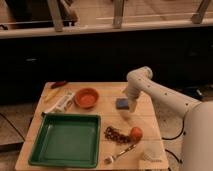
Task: Place sponge in tray
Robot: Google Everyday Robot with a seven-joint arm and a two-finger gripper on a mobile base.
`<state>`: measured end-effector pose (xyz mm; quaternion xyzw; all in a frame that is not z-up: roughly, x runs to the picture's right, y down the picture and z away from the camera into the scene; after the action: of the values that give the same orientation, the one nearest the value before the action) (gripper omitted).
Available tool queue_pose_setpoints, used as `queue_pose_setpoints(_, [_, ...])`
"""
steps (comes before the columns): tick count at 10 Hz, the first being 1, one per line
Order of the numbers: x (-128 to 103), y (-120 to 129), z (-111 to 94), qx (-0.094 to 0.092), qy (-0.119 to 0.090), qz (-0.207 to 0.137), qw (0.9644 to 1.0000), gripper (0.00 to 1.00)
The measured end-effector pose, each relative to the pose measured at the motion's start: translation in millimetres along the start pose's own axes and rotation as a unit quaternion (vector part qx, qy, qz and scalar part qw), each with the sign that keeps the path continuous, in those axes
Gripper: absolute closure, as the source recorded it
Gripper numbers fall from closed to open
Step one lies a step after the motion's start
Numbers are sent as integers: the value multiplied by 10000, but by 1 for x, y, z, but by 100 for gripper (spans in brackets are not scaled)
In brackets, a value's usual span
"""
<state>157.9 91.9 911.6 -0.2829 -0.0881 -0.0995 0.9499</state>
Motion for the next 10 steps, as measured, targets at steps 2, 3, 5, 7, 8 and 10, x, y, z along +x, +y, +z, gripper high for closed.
queue_pose_setpoints(2, [2,0,5,-53,-22,-11,10000,20])
queue_pose_setpoints(3, [4,0,9,-89,-32,-17,10000,23])
queue_pose_setpoints(5, [4,0,12,-128,-60,-35,9999,32])
queue_pose_setpoints(7, [3,0,16,-163,-90,-57,9998,32])
queue_pose_setpoints(8, [2,0,17,-170,-101,-57,9998,32])
queue_pose_setpoints(10, [2,0,20,-190,-116,-53,9997,41])
